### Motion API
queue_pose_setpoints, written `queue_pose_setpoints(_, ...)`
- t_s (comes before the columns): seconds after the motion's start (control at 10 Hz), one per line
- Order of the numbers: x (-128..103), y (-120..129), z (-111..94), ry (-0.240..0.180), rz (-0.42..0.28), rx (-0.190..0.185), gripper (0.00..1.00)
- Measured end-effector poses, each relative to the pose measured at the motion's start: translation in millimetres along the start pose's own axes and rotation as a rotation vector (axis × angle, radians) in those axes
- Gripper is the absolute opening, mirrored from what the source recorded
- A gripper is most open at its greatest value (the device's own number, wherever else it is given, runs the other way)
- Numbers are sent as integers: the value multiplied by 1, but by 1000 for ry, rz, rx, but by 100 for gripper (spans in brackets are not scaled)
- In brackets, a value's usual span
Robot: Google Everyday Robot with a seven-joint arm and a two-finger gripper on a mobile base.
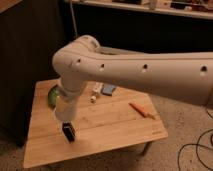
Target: Place the ceramic cup over the eraser
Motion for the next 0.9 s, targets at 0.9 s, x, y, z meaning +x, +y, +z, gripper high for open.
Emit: queue_pose_setpoints(0.9, 7, 21, 32, 95, -76, -34, 0)
